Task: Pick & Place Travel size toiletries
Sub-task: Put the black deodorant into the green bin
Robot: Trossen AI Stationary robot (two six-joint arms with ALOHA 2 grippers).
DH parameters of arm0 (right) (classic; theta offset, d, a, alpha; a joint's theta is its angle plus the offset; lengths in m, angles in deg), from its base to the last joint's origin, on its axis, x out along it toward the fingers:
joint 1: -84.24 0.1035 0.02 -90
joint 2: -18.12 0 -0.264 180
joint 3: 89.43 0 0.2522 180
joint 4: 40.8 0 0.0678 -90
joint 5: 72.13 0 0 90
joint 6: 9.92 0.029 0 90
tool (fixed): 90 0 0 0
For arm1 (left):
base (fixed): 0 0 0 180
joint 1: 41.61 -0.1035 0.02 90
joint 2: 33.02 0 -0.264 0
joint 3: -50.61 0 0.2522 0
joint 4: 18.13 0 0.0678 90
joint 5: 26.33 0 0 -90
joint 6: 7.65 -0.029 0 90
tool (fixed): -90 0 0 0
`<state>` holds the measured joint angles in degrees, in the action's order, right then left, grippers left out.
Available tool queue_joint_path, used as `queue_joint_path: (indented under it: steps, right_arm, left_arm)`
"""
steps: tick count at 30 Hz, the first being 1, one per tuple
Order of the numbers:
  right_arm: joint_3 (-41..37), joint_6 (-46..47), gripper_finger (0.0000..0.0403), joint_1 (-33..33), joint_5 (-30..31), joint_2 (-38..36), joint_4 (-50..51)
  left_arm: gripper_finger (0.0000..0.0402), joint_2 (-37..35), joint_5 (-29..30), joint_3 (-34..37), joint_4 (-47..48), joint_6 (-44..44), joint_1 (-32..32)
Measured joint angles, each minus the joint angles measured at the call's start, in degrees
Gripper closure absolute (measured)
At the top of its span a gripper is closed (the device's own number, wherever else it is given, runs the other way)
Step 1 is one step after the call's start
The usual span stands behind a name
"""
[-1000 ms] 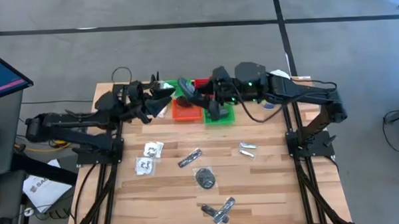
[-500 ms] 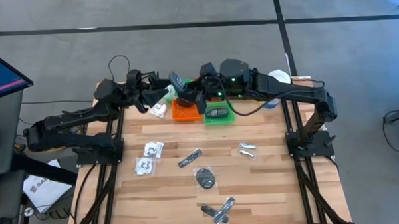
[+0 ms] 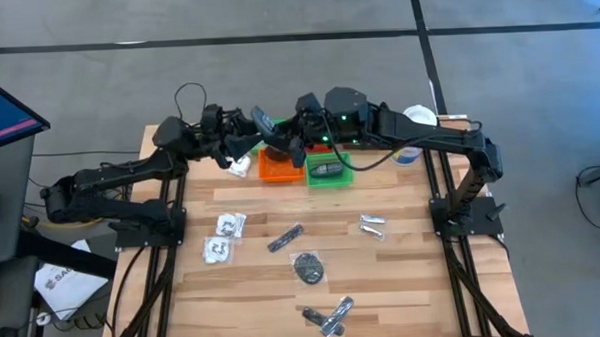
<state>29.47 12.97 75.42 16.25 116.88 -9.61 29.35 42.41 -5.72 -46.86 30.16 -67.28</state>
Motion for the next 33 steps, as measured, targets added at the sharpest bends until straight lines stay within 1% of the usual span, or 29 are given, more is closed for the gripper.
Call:
queue_joint_path:
  steps: [7,10,12,16,20,22,25,33]
  right_arm:
    - [0.0,0.6,0.0207,0.1,-0.1,0.0,0.1]
    - [0.0,0.6,0.0207,0.1,-0.1,0.0,0.1]
    - [0.0,0.6,0.0207,0.1,-0.1,0.0,0.1]
    - [0.0,0.7,0.0207,0.1,-0.1,0.0,0.1]
    - [0.0,0.7,0.0207,0.2,-0.1,0.0,0.2]
    - [0.0,0.7,0.0207,0.3,-0.1,0.0,0.6]
    - [0.0,1.0,0.0207,0.3,-0.1,0.0,0.4]
    - [0.0,1.4,0.0207,0.5,-0.1,0.0,0.6]
  left_arm:
    - [0.01,0.0,0.3,-0.7,-0.9,-4.4,-0.2]
    - [0.0092,0.0,0.3,-1.3,-0.8,-4.6,-0.2]
    - [0.008,0.0,0.6,-1.9,-0.9,-5.0,-0.2]
    - [0.0044,1.5,0.9,-3.4,-0.5,-4.7,-0.2]
    - [0.0012,4.7,-1.3,-4.8,-0.1,-2.5,0.4]
    - [0.0004,5.8,-1.5,-5.3,-0.5,-2.4,1.2]
    - [0.0007,6.5,-1.5,-6.2,-1.0,-3.1,1.7]
    - [0.0032,6.3,-1.4,-6.7,-1.0,-3.1,1.4]
